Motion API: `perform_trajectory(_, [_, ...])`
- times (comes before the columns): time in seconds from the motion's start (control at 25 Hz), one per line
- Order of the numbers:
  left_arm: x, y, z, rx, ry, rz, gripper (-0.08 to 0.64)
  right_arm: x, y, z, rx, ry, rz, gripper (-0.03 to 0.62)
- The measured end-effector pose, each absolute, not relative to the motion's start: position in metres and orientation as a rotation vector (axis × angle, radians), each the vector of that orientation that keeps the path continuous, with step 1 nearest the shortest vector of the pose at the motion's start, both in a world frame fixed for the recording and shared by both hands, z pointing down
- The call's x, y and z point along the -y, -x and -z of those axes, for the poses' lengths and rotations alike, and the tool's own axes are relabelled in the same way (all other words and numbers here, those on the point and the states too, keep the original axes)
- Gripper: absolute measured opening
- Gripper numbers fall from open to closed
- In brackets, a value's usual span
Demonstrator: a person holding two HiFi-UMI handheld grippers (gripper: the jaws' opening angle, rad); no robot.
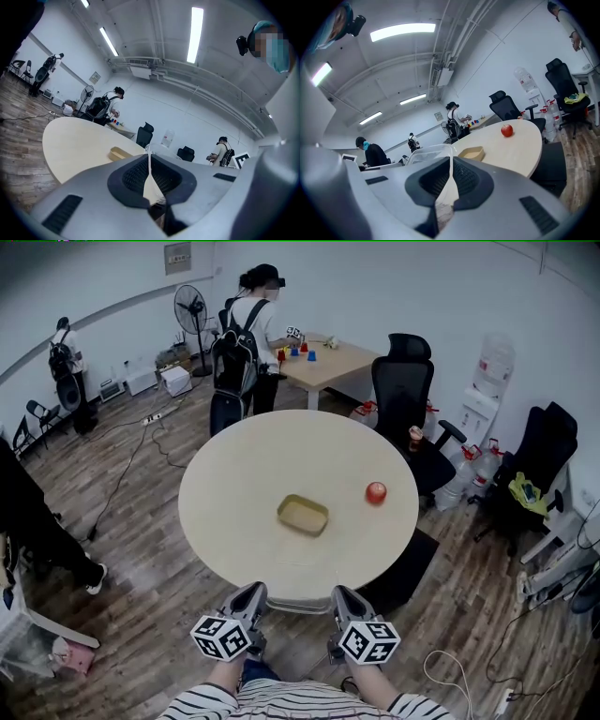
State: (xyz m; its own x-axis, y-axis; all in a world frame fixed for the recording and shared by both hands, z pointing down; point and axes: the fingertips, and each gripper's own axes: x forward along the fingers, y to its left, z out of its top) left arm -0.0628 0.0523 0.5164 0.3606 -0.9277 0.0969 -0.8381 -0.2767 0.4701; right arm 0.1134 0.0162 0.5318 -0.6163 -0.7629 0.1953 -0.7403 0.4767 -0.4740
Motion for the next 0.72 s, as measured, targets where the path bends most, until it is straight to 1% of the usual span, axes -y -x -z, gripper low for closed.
perform_trajectory(0.4, [-0.067, 0.048, -0.517, 1.533, -2.184, 0.261, 0.038, -0.031, -0.128, -0.533, -2.658, 1.367, 0.832, 0.040])
perform_trajectory(0.72, [-0.070, 0.049, -0.523, 1.525, -2.180, 0.256, 0.038, -0.035, -0.127, -0.540, -2.662, 1.373, 0.843, 0.040])
